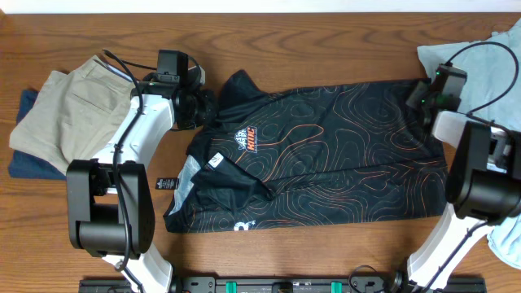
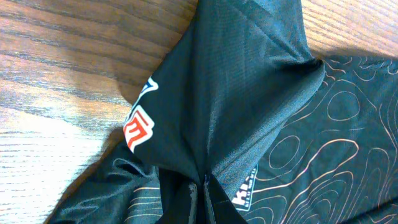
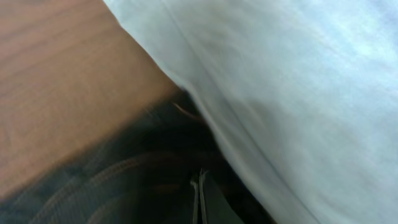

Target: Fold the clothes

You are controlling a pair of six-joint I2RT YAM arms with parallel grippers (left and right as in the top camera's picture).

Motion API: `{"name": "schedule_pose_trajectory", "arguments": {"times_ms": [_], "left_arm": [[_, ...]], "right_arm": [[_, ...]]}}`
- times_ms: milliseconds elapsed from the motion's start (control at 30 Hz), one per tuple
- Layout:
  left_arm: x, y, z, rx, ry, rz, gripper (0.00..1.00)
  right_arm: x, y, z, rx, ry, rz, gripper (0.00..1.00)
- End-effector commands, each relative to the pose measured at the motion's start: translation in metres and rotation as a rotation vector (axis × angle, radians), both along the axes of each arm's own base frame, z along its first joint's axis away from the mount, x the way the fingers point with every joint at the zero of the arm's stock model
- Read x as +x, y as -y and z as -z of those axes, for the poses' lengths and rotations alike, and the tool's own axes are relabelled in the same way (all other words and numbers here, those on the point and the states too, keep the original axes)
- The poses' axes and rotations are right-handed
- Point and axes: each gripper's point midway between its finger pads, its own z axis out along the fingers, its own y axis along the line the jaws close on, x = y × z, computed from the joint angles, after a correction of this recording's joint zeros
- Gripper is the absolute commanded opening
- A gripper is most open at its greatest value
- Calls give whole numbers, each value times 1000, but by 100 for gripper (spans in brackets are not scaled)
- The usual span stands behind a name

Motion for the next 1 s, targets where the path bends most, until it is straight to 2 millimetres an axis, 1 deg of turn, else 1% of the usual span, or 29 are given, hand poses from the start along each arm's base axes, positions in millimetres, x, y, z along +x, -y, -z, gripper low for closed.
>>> {"name": "schedule_pose_trajectory", "arguments": {"times_ms": [0,100,167,233,300,333,400,433,533,700,867,967], "left_arm": [[-1,-8,-2,11,5,-10,6],[0,-12,-5,10,14,-20,6],[-1,-12,-5,10,12,-20,6],[-2,-12,-5,11,5,-20,6],[-3,-12,-4,11,1,-20,6],[-3,-12,-4,11,0,-20,6],[-4,-12,-4,11,-3,-20,6],[-4,-12,-4,11,-3,-20,6],[-4,-12,-4,11,-3,-20,6],[-4,-12,-4,12,-3,-20,6],[-4,-12,-4,12,-3,-20,6],[-4,-12,-4,11,-3,-20,6]], "right_arm": [[-2,17,-51,-29,66,33,1],[-10,19,-72,-38,66,34,1],[-16,18,-81,-43,53,27,1],[-20,16,-84,-39,43,26,1],[-20,13,-84,-29,45,14,1],[-18,12,-82,-28,45,10,3],[-14,10,-80,-29,55,5,30],[-11,10,-78,-31,62,1,36],[0,10,-70,-39,90,-3,40],[16,14,-42,-47,122,-4,53],[22,10,-6,-29,113,-14,54],[25,8,4,-28,117,-21,54]]}}
